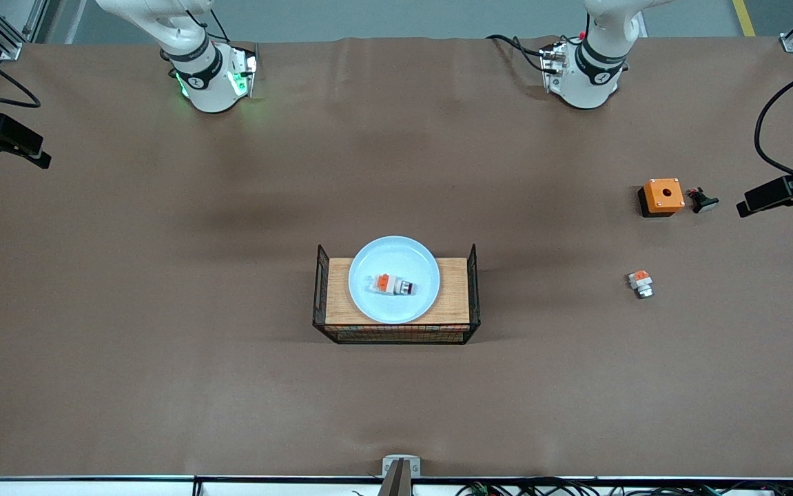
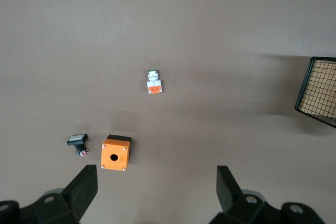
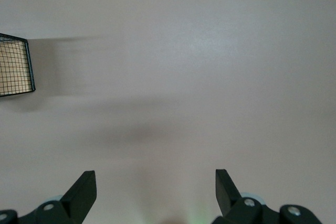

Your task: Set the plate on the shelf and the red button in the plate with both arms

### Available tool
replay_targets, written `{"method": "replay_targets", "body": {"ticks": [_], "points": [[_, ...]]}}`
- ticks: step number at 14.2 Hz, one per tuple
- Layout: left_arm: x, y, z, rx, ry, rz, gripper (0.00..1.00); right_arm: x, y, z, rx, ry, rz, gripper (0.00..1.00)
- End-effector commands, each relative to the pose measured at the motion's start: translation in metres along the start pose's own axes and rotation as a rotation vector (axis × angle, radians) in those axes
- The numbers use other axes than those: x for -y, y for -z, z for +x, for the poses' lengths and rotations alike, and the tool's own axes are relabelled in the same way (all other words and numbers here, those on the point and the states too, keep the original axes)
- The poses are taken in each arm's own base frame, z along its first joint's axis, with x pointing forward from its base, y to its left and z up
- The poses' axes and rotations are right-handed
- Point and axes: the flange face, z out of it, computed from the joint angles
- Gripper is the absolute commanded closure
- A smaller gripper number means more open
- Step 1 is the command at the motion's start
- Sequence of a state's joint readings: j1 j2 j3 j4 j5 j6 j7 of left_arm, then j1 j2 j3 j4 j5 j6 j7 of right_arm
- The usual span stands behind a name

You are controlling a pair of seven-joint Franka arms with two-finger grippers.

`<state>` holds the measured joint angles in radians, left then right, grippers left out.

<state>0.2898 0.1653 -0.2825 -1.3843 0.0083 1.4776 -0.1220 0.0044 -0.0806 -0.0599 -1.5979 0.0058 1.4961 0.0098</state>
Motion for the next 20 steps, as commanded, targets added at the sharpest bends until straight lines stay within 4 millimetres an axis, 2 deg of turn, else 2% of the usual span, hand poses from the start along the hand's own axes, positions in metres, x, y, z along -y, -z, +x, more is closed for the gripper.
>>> {"method": "replay_targets", "body": {"ticks": [1, 5, 10, 13, 15, 17, 20], "points": [[-0.005, 0.001, -0.009, -0.026, -0.025, -0.005, 0.00, -0.002, -0.003, -0.020, -0.038, 0.012, 0.017, 0.00], [-0.018, 0.000, -0.023, -0.057, -0.043, 0.006, 0.00, -0.001, -0.003, -0.024, -0.040, 0.014, 0.018, 0.00], [-0.024, -0.006, -0.038, -0.077, -0.043, 0.023, 0.00, -0.002, -0.003, -0.025, -0.032, 0.012, 0.018, 0.00], [-0.024, 0.003, -0.037, -0.090, -0.040, 0.035, 0.01, -0.003, -0.001, -0.025, -0.029, 0.010, 0.016, 0.00], [-0.021, 0.001, -0.035, -0.074, -0.027, 0.009, 0.01, -0.002, 0.005, -0.025, -0.035, 0.011, 0.016, 0.00], [-0.028, 0.003, -0.027, -0.082, -0.053, -0.017, 0.00, -0.003, 0.004, -0.024, -0.034, 0.007, 0.016, 0.00], [-0.029, 0.004, -0.028, -0.080, -0.055, -0.016, 0.00, -0.005, 0.003, -0.026, -0.020, 0.005, 0.016, 0.00]]}}
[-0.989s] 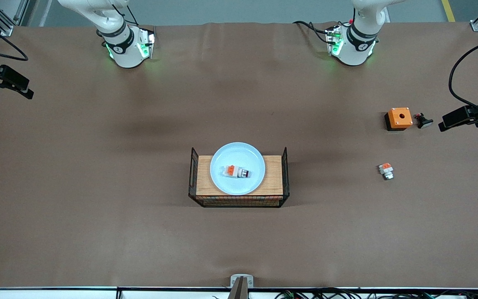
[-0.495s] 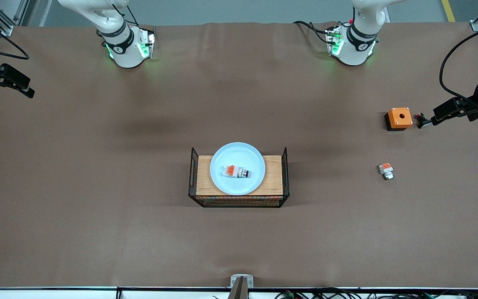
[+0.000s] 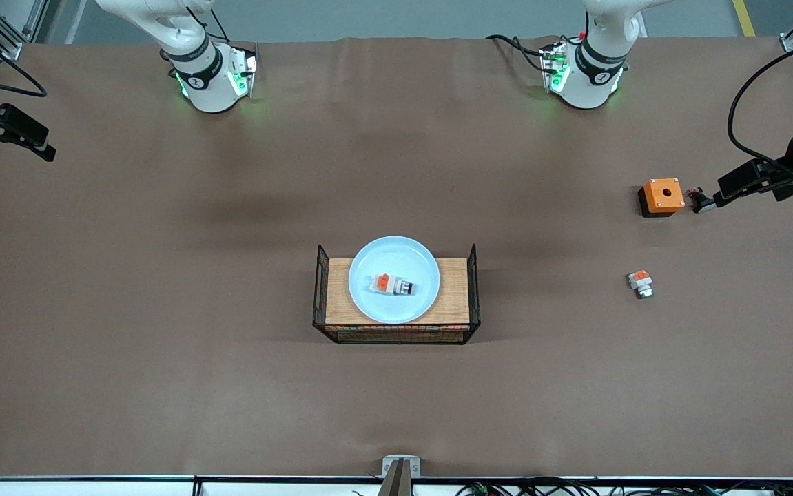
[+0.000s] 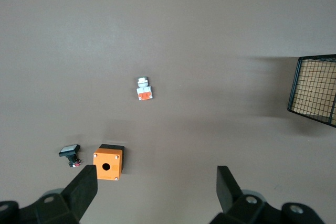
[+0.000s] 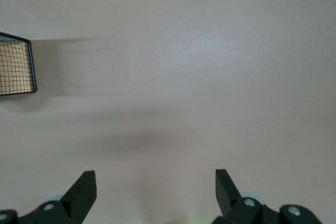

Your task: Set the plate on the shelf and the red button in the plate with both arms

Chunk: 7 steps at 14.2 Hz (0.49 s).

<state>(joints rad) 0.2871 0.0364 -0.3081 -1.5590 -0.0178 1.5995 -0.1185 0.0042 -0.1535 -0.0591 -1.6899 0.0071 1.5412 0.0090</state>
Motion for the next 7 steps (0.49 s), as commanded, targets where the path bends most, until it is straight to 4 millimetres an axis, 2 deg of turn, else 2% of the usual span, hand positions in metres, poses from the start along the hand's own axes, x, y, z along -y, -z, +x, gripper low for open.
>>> {"method": "replay_targets", "body": {"ticks": [1, 7], "points": [[-0.0006, 0.0054, 0.0028, -0.011, -0.016, -0.018, 0.00, -0.0039, 0.0048, -0.0067, 0.009, 0.003, 0.010, 0.00], [-0.0025, 0.0120, 0.0031, -0.027, -0.021, -0.013, 0.00, -0.0031, 0.0049, -0.0066, 0.008, 0.005, 0.010, 0.00]]}}
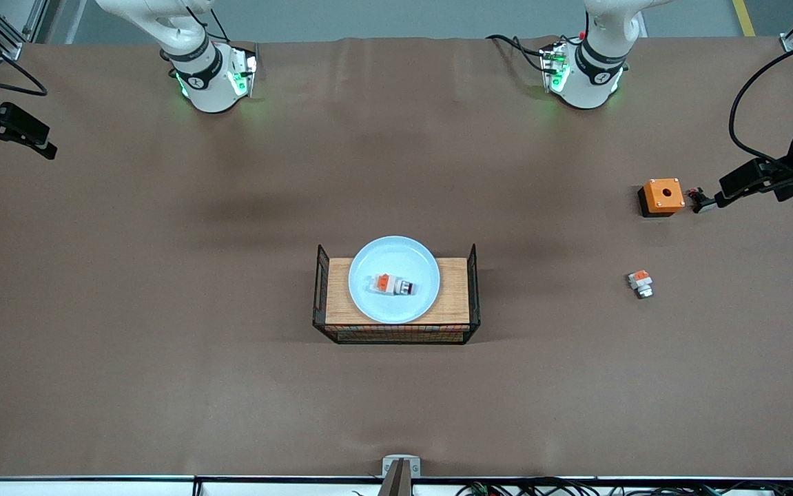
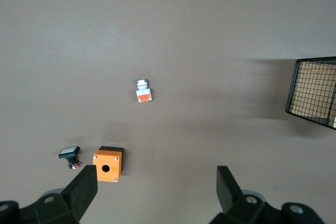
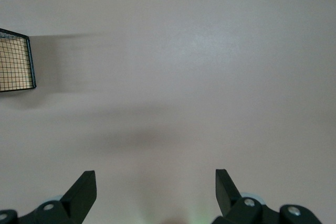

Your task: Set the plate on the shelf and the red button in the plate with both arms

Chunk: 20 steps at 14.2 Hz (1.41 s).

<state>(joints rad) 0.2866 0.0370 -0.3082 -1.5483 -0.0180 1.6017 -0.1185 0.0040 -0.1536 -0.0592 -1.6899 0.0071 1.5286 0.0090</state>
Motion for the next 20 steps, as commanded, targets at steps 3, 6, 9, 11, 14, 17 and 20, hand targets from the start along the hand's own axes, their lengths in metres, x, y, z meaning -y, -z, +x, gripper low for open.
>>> {"method": "replay_targets", "body": {"ticks": [3, 6, 9, 11, 14, 17, 20], "points": [[-0.001, 0.011, 0.003, -0.023, -0.014, -0.007, 0.00, -0.003, 0.007, -0.005, -0.006, 0.005, 0.010, 0.00], [0.000, 0.011, 0.003, -0.025, -0.013, -0.004, 0.00, -0.002, 0.006, -0.006, -0.003, 0.010, 0.008, 0.00], [-0.016, 0.020, 0.000, -0.042, -0.042, 0.008, 0.00, -0.003, 0.007, -0.006, -0.006, 0.008, 0.005, 0.00], [-0.028, 0.021, -0.002, -0.048, -0.061, 0.022, 0.00, -0.002, 0.007, -0.006, -0.006, 0.009, 0.001, 0.00], [-0.042, 0.023, -0.006, -0.052, -0.081, 0.030, 0.00, -0.003, 0.007, -0.006, -0.006, 0.009, -0.001, 0.00], [-0.042, 0.026, -0.005, -0.059, -0.077, 0.039, 0.00, -0.003, 0.007, -0.006, -0.009, 0.009, -0.002, 0.00], [-0.039, 0.029, -0.004, -0.066, -0.071, 0.040, 0.00, -0.003, 0.008, -0.005, -0.015, 0.009, -0.002, 0.00]]}}
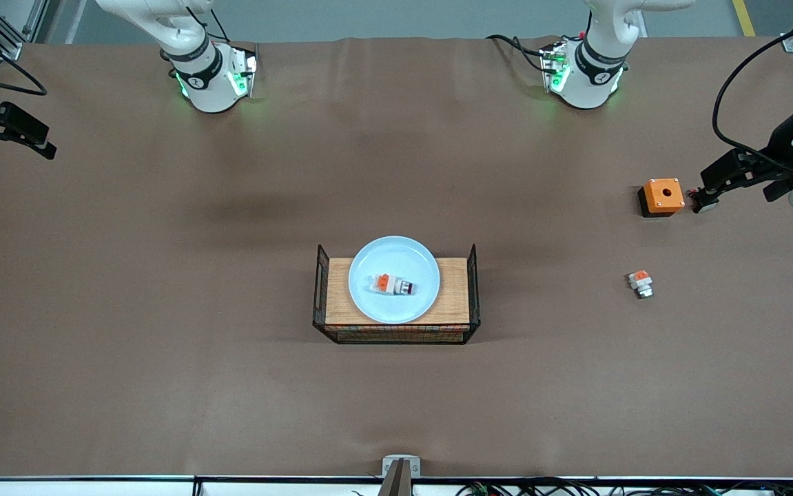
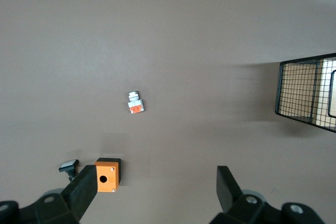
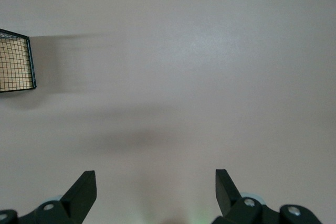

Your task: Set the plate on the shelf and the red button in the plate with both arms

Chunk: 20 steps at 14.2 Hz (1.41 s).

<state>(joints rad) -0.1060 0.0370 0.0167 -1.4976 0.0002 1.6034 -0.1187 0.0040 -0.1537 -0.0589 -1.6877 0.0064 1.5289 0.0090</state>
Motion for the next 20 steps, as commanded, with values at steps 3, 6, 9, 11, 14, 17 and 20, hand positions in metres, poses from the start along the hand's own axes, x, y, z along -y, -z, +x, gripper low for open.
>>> {"method": "replay_targets", "body": {"ticks": [3, 6, 9, 11, 14, 17, 20], "points": [[0.007, 0.005, 0.002, -0.010, 0.007, 0.020, 0.00, -0.003, 0.007, -0.005, -0.016, 0.013, -0.017, 0.00], [0.010, 0.002, 0.003, -0.004, 0.005, 0.018, 0.00, -0.003, 0.007, -0.005, -0.016, 0.015, -0.028, 0.00], [0.008, 0.003, 0.003, -0.005, 0.001, 0.017, 0.00, -0.003, 0.006, -0.005, -0.013, 0.015, -0.028, 0.00], [0.011, 0.010, -0.002, -0.013, -0.005, 0.008, 0.00, -0.003, 0.006, -0.005, -0.011, 0.014, -0.028, 0.00], [0.010, 0.023, -0.022, -0.022, -0.029, 0.006, 0.00, -0.003, 0.006, -0.005, -0.010, 0.014, -0.028, 0.00], [0.015, 0.017, -0.046, -0.055, -0.056, -0.002, 0.00, -0.003, 0.005, -0.005, -0.007, 0.013, -0.028, 0.00], [0.018, 0.011, -0.041, -0.051, -0.028, -0.019, 0.00, -0.005, 0.006, -0.006, -0.004, 0.010, -0.028, 0.00]]}}
